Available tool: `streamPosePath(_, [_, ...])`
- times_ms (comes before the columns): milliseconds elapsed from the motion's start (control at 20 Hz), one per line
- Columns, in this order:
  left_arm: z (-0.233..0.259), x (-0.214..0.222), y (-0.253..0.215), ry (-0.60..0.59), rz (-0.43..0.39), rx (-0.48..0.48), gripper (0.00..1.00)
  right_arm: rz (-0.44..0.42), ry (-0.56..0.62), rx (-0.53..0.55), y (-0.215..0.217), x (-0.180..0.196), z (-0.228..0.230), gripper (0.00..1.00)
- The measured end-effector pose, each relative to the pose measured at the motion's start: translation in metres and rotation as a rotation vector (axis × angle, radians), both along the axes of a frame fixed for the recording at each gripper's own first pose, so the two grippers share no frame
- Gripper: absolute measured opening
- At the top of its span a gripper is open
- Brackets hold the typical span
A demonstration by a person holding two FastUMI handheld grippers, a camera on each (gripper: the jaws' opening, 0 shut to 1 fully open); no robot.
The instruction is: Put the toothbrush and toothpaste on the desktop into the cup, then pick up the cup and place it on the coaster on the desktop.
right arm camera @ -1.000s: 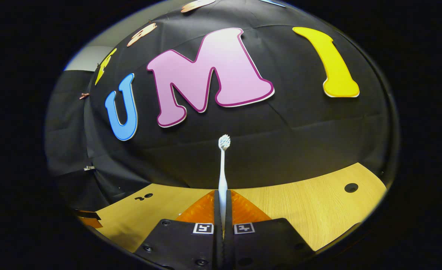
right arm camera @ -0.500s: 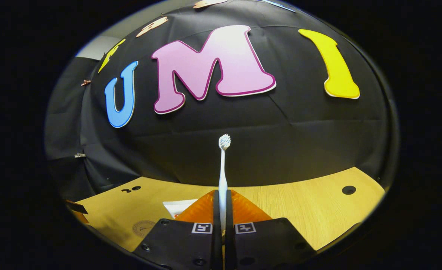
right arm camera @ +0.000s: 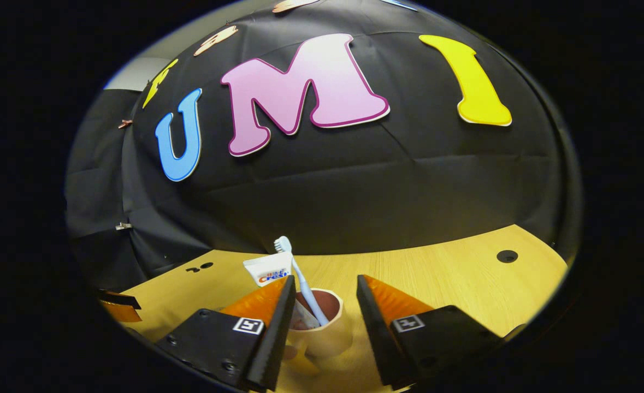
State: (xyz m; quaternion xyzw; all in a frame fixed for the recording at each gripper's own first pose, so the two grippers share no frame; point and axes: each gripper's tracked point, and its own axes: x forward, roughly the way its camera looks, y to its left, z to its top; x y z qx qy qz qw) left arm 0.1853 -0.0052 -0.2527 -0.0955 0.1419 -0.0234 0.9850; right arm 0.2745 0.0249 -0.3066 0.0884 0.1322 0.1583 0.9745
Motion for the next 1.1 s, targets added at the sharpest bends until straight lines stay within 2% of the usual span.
streamPosePath(50, [0.000, 0.000, -0.002, 0.000, -0.003, 0.000, 0.96, -0.002, 0.000, -0.002, -0.003, -0.002, 0.005, 0.75])
streamPosePath(150, [-0.001, -0.002, -0.005, 0.002, -0.008, -0.001, 0.96, -0.022, 0.011, 0.003, -0.010, -0.005, 0.012, 0.78])
streamPosePath(200, [-0.001, -0.003, -0.006, 0.002, -0.009, 0.000, 0.95, -0.034, 0.029, 0.010, -0.013, -0.006, 0.013, 0.83])
streamPosePath(250, [0.000, -0.004, -0.006, 0.002, -0.010, 0.001, 0.96, -0.051, 0.057, 0.018, -0.015, -0.007, 0.010, 0.88])
streamPosePath(300, [0.000, -0.005, -0.006, 0.000, -0.008, 0.002, 0.95, -0.060, 0.084, 0.034, -0.017, -0.010, 0.014, 0.98])
streamPosePath(400, [0.001, -0.006, -0.006, -0.003, -0.002, -0.007, 0.96, -0.076, 0.125, 0.057, -0.018, -0.012, 0.018, 0.98])
streamPosePath(550, [0.005, -0.010, -0.001, -0.003, 0.022, -0.030, 0.96, -0.094, 0.205, 0.024, -0.024, -0.017, 0.016, 0.98])
streamPosePath(750, [0.010, -0.020, 0.019, 0.019, 0.082, -0.026, 0.96, -0.078, 0.373, 0.024, -0.014, -0.026, 0.011, 0.98])
streamPosePath(900, [0.014, -0.034, 0.038, 0.038, 0.137, -0.050, 0.96, -0.079, 0.484, -0.018, -0.010, -0.032, 0.003, 0.97])
streamPosePath(1100, [0.017, -0.062, 0.068, 0.076, 0.187, -0.046, 0.96, -0.037, 0.646, -0.058, 0.008, -0.045, -0.015, 0.97])
